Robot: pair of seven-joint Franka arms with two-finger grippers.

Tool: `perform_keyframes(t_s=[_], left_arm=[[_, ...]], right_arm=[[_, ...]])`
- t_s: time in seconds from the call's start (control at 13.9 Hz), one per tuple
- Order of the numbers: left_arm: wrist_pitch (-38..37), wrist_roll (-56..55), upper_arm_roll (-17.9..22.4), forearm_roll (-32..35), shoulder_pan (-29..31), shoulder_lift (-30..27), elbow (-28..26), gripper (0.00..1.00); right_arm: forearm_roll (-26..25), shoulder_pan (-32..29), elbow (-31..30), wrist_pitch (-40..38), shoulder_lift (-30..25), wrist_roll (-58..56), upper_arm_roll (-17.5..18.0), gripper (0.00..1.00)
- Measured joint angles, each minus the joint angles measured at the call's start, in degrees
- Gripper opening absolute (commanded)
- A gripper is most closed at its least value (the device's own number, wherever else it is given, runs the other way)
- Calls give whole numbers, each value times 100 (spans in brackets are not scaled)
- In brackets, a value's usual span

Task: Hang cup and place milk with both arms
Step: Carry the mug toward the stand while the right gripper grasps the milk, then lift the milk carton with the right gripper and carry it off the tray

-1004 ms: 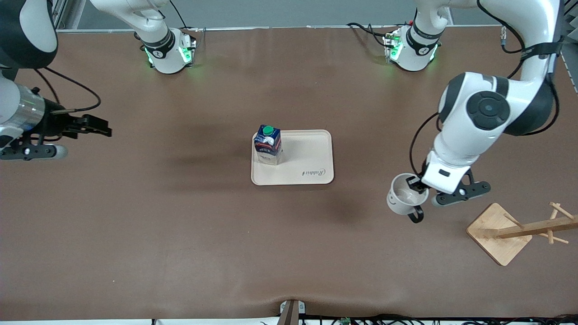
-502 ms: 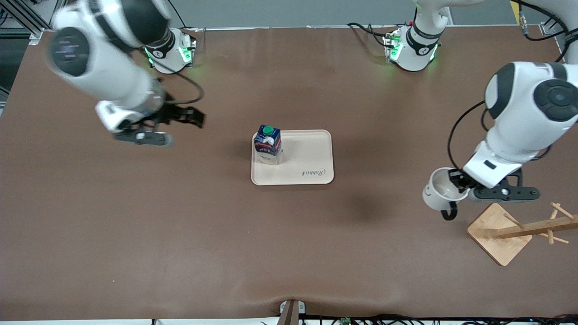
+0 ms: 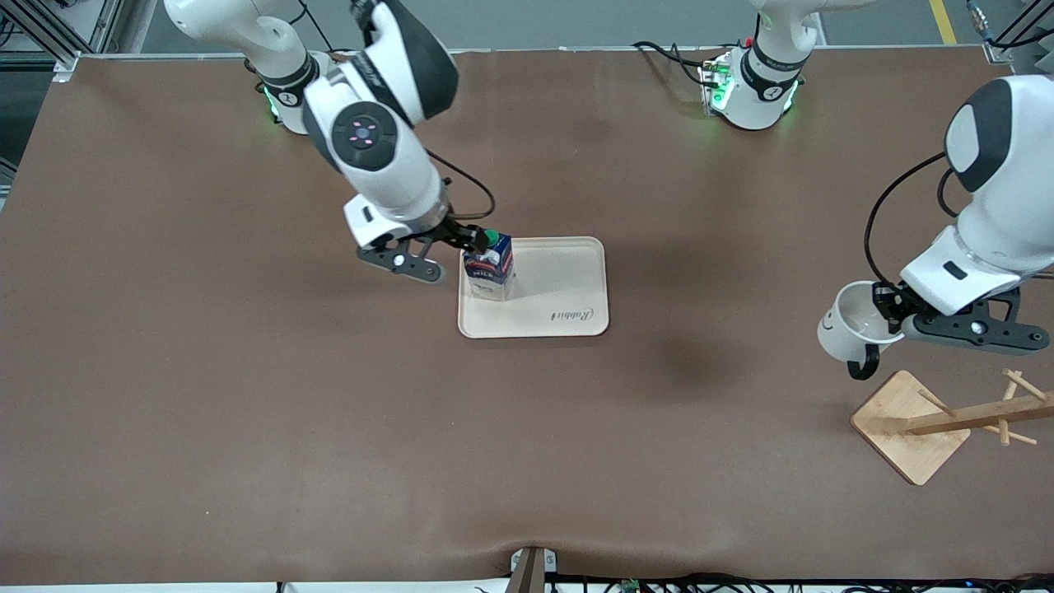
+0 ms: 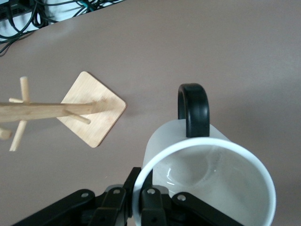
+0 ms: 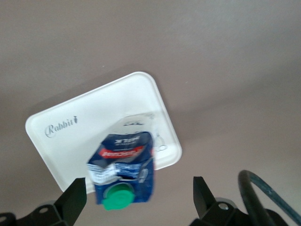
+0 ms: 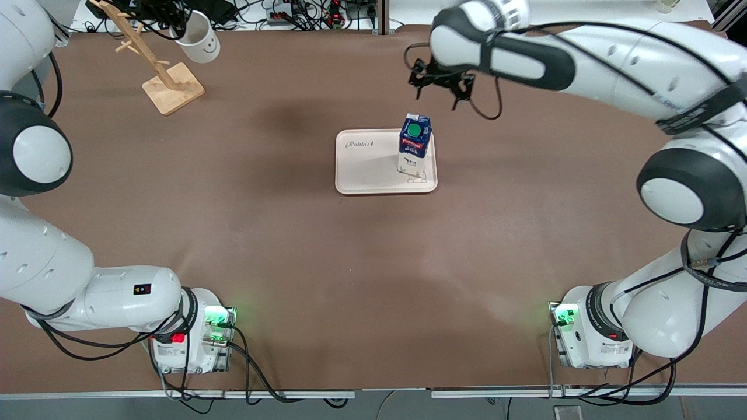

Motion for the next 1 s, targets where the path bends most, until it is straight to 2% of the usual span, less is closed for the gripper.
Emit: perform_keyframes(t_s=[0.22,0.86,0.93,1.0], left_arm=[[-73,263,-5,-42,207,-42,0,0],[-75,810,-1,-1218,1092,-40,12,0],[-74,823,0,-1309,1172,-34,28,0],[-73,864,1,-1362,1233,-16,62,0]], right_arm=[[0,196,1,103,150,270,-8,100],[-2,432,-1,352,623,536,-21,100],[-3,457,-1,368,670,628,-21,82],[-4,472,-1,373,702,705,-22,43]])
